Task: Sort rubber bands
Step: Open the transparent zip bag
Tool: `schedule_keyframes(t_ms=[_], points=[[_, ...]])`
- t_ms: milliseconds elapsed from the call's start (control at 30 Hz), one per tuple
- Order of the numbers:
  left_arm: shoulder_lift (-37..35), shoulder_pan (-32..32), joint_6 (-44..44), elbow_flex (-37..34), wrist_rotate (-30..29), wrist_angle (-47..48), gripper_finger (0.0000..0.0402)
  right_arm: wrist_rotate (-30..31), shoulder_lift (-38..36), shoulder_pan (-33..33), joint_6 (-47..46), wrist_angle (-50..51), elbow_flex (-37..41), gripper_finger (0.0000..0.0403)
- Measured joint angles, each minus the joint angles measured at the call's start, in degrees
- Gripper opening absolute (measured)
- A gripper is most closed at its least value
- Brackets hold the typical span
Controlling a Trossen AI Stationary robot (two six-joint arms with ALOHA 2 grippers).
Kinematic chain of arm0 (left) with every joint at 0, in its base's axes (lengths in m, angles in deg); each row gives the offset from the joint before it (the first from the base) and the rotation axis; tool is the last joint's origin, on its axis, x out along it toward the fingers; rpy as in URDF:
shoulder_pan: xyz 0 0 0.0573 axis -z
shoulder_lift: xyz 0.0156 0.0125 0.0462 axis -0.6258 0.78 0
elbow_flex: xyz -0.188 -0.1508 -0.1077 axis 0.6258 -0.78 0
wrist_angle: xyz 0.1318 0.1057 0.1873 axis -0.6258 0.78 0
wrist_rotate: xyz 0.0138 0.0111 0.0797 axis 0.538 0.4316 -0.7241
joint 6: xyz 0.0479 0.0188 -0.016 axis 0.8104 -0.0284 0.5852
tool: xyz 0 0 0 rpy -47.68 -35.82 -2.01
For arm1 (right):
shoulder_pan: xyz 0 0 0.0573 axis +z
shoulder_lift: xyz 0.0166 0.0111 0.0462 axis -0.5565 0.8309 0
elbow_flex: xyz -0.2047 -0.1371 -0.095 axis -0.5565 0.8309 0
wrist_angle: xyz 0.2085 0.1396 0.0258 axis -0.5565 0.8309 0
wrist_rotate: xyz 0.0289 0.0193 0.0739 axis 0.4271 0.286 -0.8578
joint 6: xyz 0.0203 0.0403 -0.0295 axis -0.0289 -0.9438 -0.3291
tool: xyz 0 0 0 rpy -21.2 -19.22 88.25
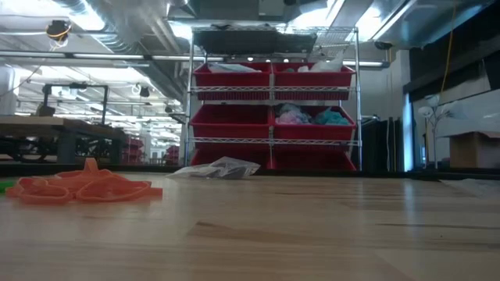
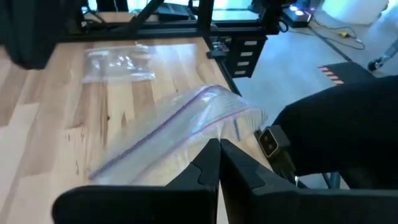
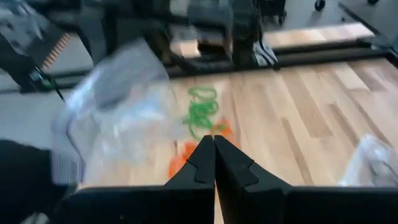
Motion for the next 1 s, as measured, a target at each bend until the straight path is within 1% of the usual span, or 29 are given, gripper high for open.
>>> schedule_keyframes(t_ms=[67,200,267,400,467,500,567,633,700,767,800,867,1000], points=[[0.0,-0.15,-0.72,0.0,-0.92,0.97,0.0,0.94,0.0,0.03,0.0,3.12,0.0,0.0001],[0.0,-1.21,-2.75,0.0,-6.33,3.54,0.0,0.94,0.03,0.17,-2.29,7.1,0.02,0.0001],[0.0,-1.85,-3.41,0.0,-6.96,3.59,0.0,0.94,0.45,0.17,-4.17,7.24,0.02,0.0001],[0.0,-2.75,-4.33,0.0,-6.95,3.65,0.0,1.2,1.77,0.01,-4.47,7.47,0.02,0.0002],[0.0,-2.84,-4.43,0.0,-6.97,3.54,0.0,-0.66,2.03,-0.85,-4.58,7.47,0.02,0.001],[0.0,-2.84,-4.35,0.0,-7.0,3.56,0.0,-1.94,2.05,-1.09,-4.64,7.47,0.02,0.002],[0.0,-2.84,-4.56,0.0,-7.09,3.57,0.0,-2.6,2.14,-1.13,-4.79,7.47,0.02,0.0047],[0.0,-2.84,-5.32,0.0,-7.51,3.61,0.0,-2.9,2.14,-0.97,-5.06,6.52,0.02,0.0081],[0.0,-3.0,-6.19,0.0,-7.95,3.74,0.0,-4.59,2.14,-0.07,-6.51,4.04,0.02,0.0116],[0.0,-3.26,-8.49,0.0,-8.73,3.79,0.0,-5.08,2.15,1.17,-7.39,2.37,0.02,0.0145],[0.0,-3.47,-9.82,0.0,-9.48,4.02,0.0,-4.43,2.44,2.01,-7.38,1.75,0.03,0.0157],[0.0,-3.52,-11.58,0.0,-10.9,4.05,0.0,-0.34,2.79,3.78,-7.41,1.1,0.38,0.0176],[0.0,-3.58,-15.23,0.0,-14.92,4.07,0.0,12.64,3.56,6.74,-7.36,2.23,0.9,0.0193]])
